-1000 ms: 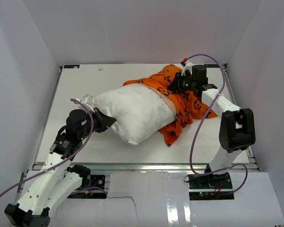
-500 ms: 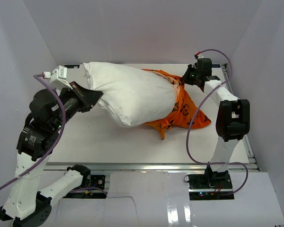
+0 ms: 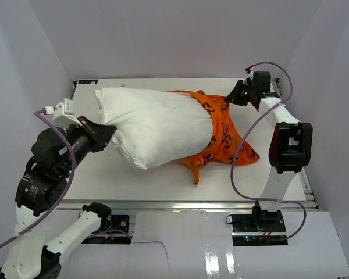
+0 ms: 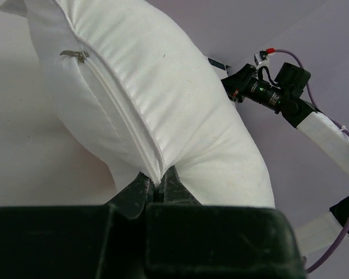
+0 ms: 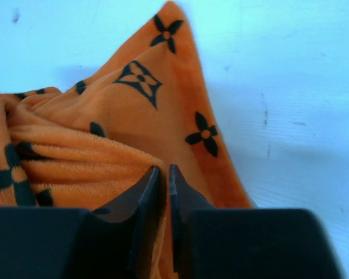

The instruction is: Remove the pillowcase from the pillow

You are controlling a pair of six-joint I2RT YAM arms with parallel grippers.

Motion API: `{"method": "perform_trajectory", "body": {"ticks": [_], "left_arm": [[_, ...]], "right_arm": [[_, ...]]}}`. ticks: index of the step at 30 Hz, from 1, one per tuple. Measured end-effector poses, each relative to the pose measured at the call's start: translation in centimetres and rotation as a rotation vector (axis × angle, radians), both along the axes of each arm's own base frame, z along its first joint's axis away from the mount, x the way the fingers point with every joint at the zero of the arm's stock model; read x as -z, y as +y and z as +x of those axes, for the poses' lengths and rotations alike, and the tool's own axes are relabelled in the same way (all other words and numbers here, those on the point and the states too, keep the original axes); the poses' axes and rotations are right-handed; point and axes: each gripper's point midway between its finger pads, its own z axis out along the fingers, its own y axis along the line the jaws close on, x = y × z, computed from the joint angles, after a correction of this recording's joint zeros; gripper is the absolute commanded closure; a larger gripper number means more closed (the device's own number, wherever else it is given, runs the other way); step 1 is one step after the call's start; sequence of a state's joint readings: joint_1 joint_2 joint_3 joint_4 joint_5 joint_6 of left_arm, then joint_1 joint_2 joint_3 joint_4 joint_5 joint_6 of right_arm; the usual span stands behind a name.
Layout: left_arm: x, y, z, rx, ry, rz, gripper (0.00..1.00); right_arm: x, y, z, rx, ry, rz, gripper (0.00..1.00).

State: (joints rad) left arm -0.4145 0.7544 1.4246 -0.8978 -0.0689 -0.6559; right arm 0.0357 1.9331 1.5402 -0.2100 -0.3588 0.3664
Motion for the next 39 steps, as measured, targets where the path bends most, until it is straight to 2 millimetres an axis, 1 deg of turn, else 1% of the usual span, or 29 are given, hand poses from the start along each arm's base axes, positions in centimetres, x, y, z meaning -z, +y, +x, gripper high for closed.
{"method": "perform_trajectory", "body": {"ticks": [1,3,4,5,7,10,12,13,14,15,17,19,20,22,24,26,29,32,35,37,38,39], "left_arm": [[0.7,0.1,-0.1,-0.004,0.000,-0.005,1.00],[2.4,0.4,-0.5,-0.012,0.009,-0.009,1.00],[3.1,0.6,-0.6,-0.020,0.011,-0.010,1.00],[3.9,0.7,-0.7,-0.028,0.018,-0.008,1.00],[5.0,0.9,-0.6,-0.044,0.023,-0.009,1.00],[7.0,0.9,0.2,-0.063,0.045,-0.003,1.00],[8.5,0.8,0.8,-0.072,0.066,-0.002,1.00],[9.2,0.6,1.1,-0.072,0.078,-0.001,1.00],[9.9,0.5,1.3,-0.073,0.089,-0.003,1.00],[10.7,0.4,1.5,-0.072,0.103,-0.003,1.00],[12.1,0.2,1.8,-0.073,0.123,-0.005,1.00],[13.1,0.0,1.8,-0.071,0.144,-0.004,1.00],[13.4,0.0,1.9,-0.069,0.151,-0.005,1.00],[13.5,-0.2,1.9,-0.062,0.153,-0.010,1.00],[13.1,-0.4,1.9,-0.053,0.141,-0.022,1.00],[12.9,-0.6,2.0,-0.047,0.135,-0.028,1.00],[12.7,-0.9,2.1,-0.035,0.138,-0.033,1.00],[12.3,-1.4,2.3,-0.018,0.141,-0.042,1.00],[11.9,-2.1,2.6,0.009,0.147,-0.053,1.00],[11.4,-2.6,2.9,0.029,0.154,-0.060,1.00],[11.0,-2.9,3.1,0.037,0.153,-0.063,1.00],[10.6,-3.1,3.3,0.043,0.149,-0.065,1.00]], "right_arm": [[-0.2,0.4,-0.2,-0.026,-0.019,0.010,0.55],[-0.5,1.0,-1.0,-0.057,-0.042,0.023,0.38],[-0.7,1.1,-1.6,-0.075,-0.051,0.023,0.27],[-1.1,1.2,-2.2,-0.088,-0.057,0.025,0.24],[-2.8,1.3,-2.9,-0.103,-0.087,0.023,0.19],[-6.3,1.3,-4.5,-0.117,-0.161,0.015,0.14],[-8.5,1.2,-6.2,-0.121,-0.215,0.007,0.14],[-9.2,1.1,-7.4,-0.119,-0.242,0.005,0.14],[-9.3,1.0,-8.8,-0.119,-0.260,0.004,0.14],[-9.1,0.9,-10.3,-0.119,-0.265,0.004,0.14],[-7.2,0.8,-13.2,-0.122,-0.252,0.001,0.15],[-4.4,0.7,-16.0,-0.126,-0.215,-0.004,0.16],[-2.6,0.7,-17.6,-0.130,-0.190,-0.001,0.17],[0.6,0.8,-20.7,-0.144,-0.140,0.010,0.18],[3.1,0.9,-23.2,-0.153,-0.104,0.016,0.19],[4.6,1.0,-24.6,-0.160,-0.093,0.019,0.20],[5.4,1.3,-24.9,-0.173,-0.103,0.027,0.20],[5.5,1.8,-23.9,-0.194,-0.144,0.046,0.21],[5.5,2.7,-22.8,-0.226,-0.173,0.079,0.23],[5.7,3.4,-22.4,-0.253,-0.185,0.095,0.27],[5.9,3.8,-22.3,-0.263,-0.186,0.101,0.35],[6.0,4.1,-22.1,-0.270,-0.190,0.106,0.40]]}}
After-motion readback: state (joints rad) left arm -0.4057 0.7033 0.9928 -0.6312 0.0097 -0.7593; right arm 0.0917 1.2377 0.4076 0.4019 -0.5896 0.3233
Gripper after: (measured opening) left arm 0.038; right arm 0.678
